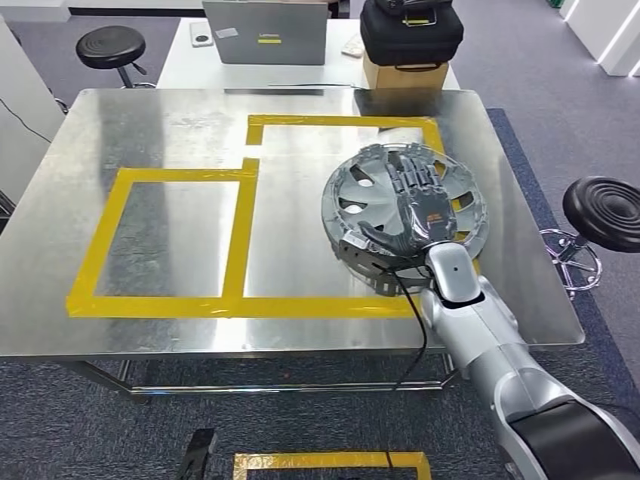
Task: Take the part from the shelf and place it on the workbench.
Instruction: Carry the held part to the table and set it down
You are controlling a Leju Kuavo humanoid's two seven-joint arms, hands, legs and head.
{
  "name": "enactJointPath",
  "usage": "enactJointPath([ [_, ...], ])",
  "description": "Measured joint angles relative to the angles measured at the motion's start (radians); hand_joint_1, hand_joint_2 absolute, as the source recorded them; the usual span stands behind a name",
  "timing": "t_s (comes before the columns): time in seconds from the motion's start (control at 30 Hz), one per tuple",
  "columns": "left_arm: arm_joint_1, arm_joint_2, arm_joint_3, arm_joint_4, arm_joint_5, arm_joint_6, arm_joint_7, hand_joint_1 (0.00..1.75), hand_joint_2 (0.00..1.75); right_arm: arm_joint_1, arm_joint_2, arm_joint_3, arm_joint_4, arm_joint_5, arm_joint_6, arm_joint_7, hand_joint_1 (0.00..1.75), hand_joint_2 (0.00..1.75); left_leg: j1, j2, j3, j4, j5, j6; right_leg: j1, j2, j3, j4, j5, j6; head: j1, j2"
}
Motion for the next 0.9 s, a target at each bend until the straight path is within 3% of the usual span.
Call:
enactJointPath([
  [0.03,0.001,0.000,0.000,0.000,0.001,0.000,-0.002,0.00,1.75,0.001,0.000,-0.001,-0.022,-0.002,0.000,0.000,0.00,0.00,0.000,0.000,0.001,0.000,-0.001,0.001,-0.001,0.000,-0.011,0.021,0.002,0.002,0.001,0.000],
  [0.07,0.002,0.001,0.000,0.000,0.002,0.000,-0.004,0.00,1.75,0.000,0.000,-0.001,-0.045,-0.006,0.000,-0.001,0.00,0.00,0.001,-0.001,0.003,0.000,-0.001,0.000,-0.001,-0.001,-0.005,0.004,0.022,0.002,0.000,0.000],
  [0.13,0.003,0.001,0.000,0.000,0.005,0.000,-0.008,0.00,1.75,-0.003,0.000,-0.002,-0.094,-0.024,0.000,-0.010,0.00,0.00,0.002,-0.002,0.007,0.001,-0.004,-0.004,-0.003,-0.001,0.052,-0.117,0.088,0.003,0.001,0.000],
  [0.2,0.003,0.001,0.000,0.000,0.008,0.000,-0.012,0.00,1.75,-0.009,0.002,-0.004,-0.137,-0.047,0.000,-0.024,0.00,0.00,-0.001,-0.003,0.008,0.002,-0.007,-0.014,-0.002,0.000,0.107,-0.225,0.122,-0.003,-0.001,0.000],
  [0.3,0.004,0.001,0.000,0.000,0.013,-0.001,-0.016,0.00,1.75,-0.008,0.008,-0.007,-0.186,-0.080,-0.003,-0.043,0.00,0.00,-0.002,-0.004,0.008,-0.001,-0.003,-0.030,0.002,0.003,0.120,-0.250,0.123,-0.020,-0.003,0.000],
  [0.37,0.004,0.001,0.000,0.000,0.019,0.001,-0.018,0.00,1.75,-0.003,0.013,-0.013,-0.230,-0.119,-0.022,-0.057,0.00,0.00,0.000,-0.001,-0.001,0.017,-0.018,-0.041,0.000,0.003,0.121,-0.253,0.126,-0.033,-0.005,0.000],
  [0.4,0.004,0.001,0.000,0.000,0.024,0.002,-0.021,0.00,1.75,0.001,0.017,-0.017,-0.256,-0.142,-0.036,-0.065,0.00,0.00,0.000,0.000,-0.017,0.050,-0.039,-0.046,-0.002,0.003,0.122,-0.255,0.127,-0.039,-0.006,0.000],
  [0.47,0.006,0.002,0.001,0.000,0.033,0.005,-0.028,0.00,1.75,0.022,0.028,-0.025,-0.319,-0.193,-0.071,-0.081,0.00,0.00,0.001,0.001,-0.075,0.168,-0.097,-0.052,-0.002,0.002,0.123,-0.256,0.126,-0.045,-0.008,0.000],
  [0.53,0.012,0.003,0.002,0.000,0.046,0.009,-0.035,0.00,1.75,0.062,0.040,-0.033,-0.395,-0.258,-0.114,-0.104,0.00,0.00,0.001,0.002,-0.123,0.258,-0.121,-0.054,-0.002,0.001,0.124,-0.255,0.125,-0.047,-0.007,0.000],
  [0.57,0.015,0.004,0.004,0.000,0.052,0.012,-0.039,0.00,1.75,0.086,0.047,-0.037,-0.437,-0.290,-0.138,-0.116,0.00,0.00,0.001,0.002,-0.124,0.256,-0.108,-0.053,-0.002,0.001,0.125,-0.255,0.124,-0.047,-0.008,0.000],
  [0.6,0.017,0.004,0.005,0.000,0.057,0.014,-0.043,0.00,1.75,0.109,0.053,-0.041,-0.482,-0.318,-0.158,-0.125,0.00,0.00,0.001,0.002,-0.107,0.220,-0.080,-0.052,-0.002,0.000,0.126,-0.255,0.124,-0.046,-0.007,0.000],
  [0.67,0.020,0.006,0.006,0.000,0.063,0.017,-0.049,0.00,1.75,0.147,0.064,-0.047,-0.568,-0.356,-0.182,-0.136,0.00,0.00,0.001,0.003,-0.042,0.096,-0.023,-0.048,0.000,0.001,0.127,-0.253,0.120,-0.040,-0.008,0.000],
  [0.73,0.022,0.006,0.009,0.000,0.074,0.022,-0.055,0.00,1.75,0.179,0.072,-0.051,-0.641,-0.434,-0.186,-0.175,0.00,0.00,0.001,0.002,0.002,0.014,-0.005,-0.040,0.003,0.003,0.127,-0.252,0.118,-0.031,-0.008,0.000],
  [0.77,0.024,0.006,0.013,0.000,0.085,0.025,-0.060,0.00,1.75,0.203,0.077,-0.052,-0.684,-0.514,-0.187,-0.218,0.00,0.00,0.000,0.000,0.009,0.001,-0.008,-0.035,0.005,0.003,0.127,-0.254,0.117,-0.025,-0.008,0.000],
  [0.83,0.032,0.008,0.029,0.000,0.115,0.034,-0.076,0.00,0.87,0.284,0.089,-0.048,-0.803,-0.698,-0.196,-0.328,0.00,0.00,0.002,-0.004,0.010,-0.002,-0.008,-0.023,0.005,0.000,0.131,-0.257,0.113,-0.016,-0.007,0.000],
  [0.9,0.044,0.010,0.052,0.000,0.144,0.042,-0.090,0.00,0.00,0.387,0.101,-0.028,-0.952,-0.802,-0.212,-0.423,0.00,0.00,0.005,-0.006,0.014,-0.004,-0.008,-0.012,0.004,-0.002,0.115,-0.215,0.078,-0.008,-0.002,0.000],
])
